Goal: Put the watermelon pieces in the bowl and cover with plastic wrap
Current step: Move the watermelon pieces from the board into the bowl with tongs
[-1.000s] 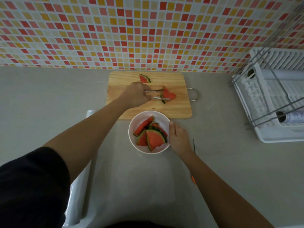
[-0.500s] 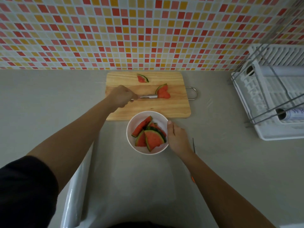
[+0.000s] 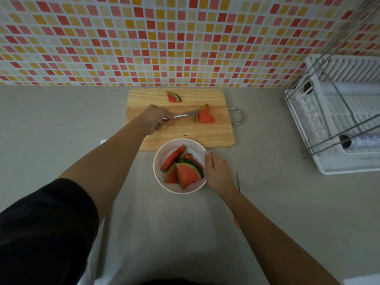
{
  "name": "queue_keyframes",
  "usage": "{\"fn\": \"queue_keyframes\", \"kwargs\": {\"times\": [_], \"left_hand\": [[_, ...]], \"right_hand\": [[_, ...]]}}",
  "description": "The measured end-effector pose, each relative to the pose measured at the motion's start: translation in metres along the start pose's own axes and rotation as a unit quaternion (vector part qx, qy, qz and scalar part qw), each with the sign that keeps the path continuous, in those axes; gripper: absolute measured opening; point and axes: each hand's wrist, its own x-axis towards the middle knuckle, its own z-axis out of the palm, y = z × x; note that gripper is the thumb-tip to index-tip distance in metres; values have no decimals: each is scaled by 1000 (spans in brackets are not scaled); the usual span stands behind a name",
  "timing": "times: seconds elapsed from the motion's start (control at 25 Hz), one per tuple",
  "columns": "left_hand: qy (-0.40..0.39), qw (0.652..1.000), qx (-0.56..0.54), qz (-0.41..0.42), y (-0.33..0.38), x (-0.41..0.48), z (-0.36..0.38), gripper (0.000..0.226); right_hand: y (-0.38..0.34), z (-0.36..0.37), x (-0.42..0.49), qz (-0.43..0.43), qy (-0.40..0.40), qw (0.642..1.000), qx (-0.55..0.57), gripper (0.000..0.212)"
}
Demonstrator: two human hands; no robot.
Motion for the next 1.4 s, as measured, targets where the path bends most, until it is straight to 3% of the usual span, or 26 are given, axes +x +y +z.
{"fn": "queue_keyframes", "kwargs": {"times": [0.08, 0.16, 0.2, 0.28, 0.36, 0.4, 0.64, 0.8, 0.92, 1.04, 1.28, 1.4], "left_hand": [[18, 998, 48, 39, 2, -1, -2, 14], [48, 981, 119, 146, 4, -4, 1, 15], [66, 953, 192, 226, 6, -6, 3, 20], [76, 843, 381, 371, 7, -12, 13, 32], [84, 751, 511, 409, 7, -17, 23, 41], [93, 737, 538, 399, 7, -17, 23, 42], [171, 779, 501, 335, 3, -19, -18, 32], [185, 820, 428, 331, 5, -26, -21, 36], [184, 832, 413, 322, 20, -19, -8, 33], [155, 820, 463, 298, 42, -6, 4, 28], [124, 742, 589, 296, 60, -2, 7, 25], [109, 749, 580, 301, 61, 0, 4, 26]], "right_hand": [[0, 0, 0, 0, 1, 1000, 1, 43], [1, 0, -1, 2, 3, 1000, 3, 44], [1, 0, -1, 2, 3, 1000, 3, 44], [0, 0, -1, 1, 4, 1000, 2, 45], [0, 0, 0, -3, 5, 1000, -1, 45], [0, 0, 0, -4, 6, 1000, 0, 45], [0, 1, -1, 2, 3, 1000, 7, 45], [0, 0, 0, 7, -2, 1000, 14, 45], [0, 1, 0, 3, -5, 1000, 5, 47], [0, 1, 1, 4, -2, 1000, 2, 46], [1, 1, 1, 13, -2, 1000, 1, 42], [0, 1, 1, 11, -4, 1000, -1, 44]]}}
